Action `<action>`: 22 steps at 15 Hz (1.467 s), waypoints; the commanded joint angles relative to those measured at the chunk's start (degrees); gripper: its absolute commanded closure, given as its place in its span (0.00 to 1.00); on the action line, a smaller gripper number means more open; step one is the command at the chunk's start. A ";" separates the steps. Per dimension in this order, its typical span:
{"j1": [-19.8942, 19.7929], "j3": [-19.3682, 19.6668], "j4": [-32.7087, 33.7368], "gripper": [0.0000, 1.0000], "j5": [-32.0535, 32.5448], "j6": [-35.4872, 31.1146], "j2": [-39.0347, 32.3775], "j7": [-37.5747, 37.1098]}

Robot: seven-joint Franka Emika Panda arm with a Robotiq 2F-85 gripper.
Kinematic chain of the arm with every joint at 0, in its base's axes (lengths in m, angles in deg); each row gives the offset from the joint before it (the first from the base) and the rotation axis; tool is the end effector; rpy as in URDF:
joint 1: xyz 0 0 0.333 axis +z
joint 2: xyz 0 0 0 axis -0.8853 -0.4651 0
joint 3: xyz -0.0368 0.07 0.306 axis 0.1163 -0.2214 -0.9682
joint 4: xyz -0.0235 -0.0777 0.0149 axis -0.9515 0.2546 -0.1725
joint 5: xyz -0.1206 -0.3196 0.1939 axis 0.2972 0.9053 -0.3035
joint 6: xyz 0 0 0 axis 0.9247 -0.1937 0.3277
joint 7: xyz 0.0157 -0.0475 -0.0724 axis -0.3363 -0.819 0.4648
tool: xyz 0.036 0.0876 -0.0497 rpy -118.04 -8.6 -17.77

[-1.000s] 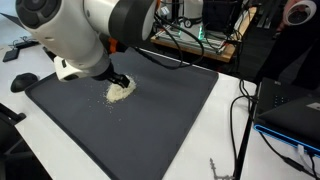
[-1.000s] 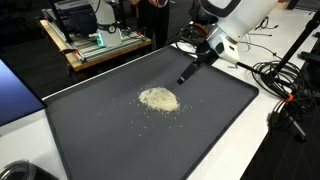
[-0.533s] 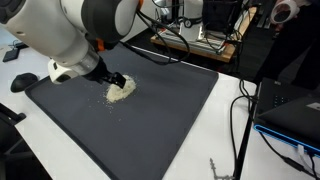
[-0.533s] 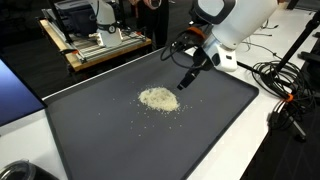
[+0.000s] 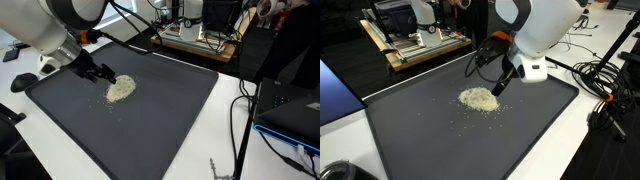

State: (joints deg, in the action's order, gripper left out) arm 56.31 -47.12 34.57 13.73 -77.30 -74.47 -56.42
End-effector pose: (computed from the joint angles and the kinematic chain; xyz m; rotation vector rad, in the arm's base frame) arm 0.7495 -0.0586 0.2489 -2.9968 -0.4872 0.5266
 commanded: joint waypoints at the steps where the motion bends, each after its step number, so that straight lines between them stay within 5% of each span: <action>1: -3.57 -2.27 1.59 0.00 -3.28 -0.39 -0.98 4.85; 6: -7.37 -4.19 -0.66 0.00 -5.30 -2.14 -0.46 10.86; 15: -13.83 -8.22 -11.82 0.00 -9.30 -15.10 1.94 22.18; 16: -11.90 -6.66 -6.17 0.00 -7.33 -12.03 -0.74 19.07; 22: -11.90 -5.74 -8.23 0.00 -9.52 -13.90 -0.40 21.58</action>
State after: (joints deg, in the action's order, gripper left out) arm 43.32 -54.90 25.90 5.96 -91.53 -74.83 -35.58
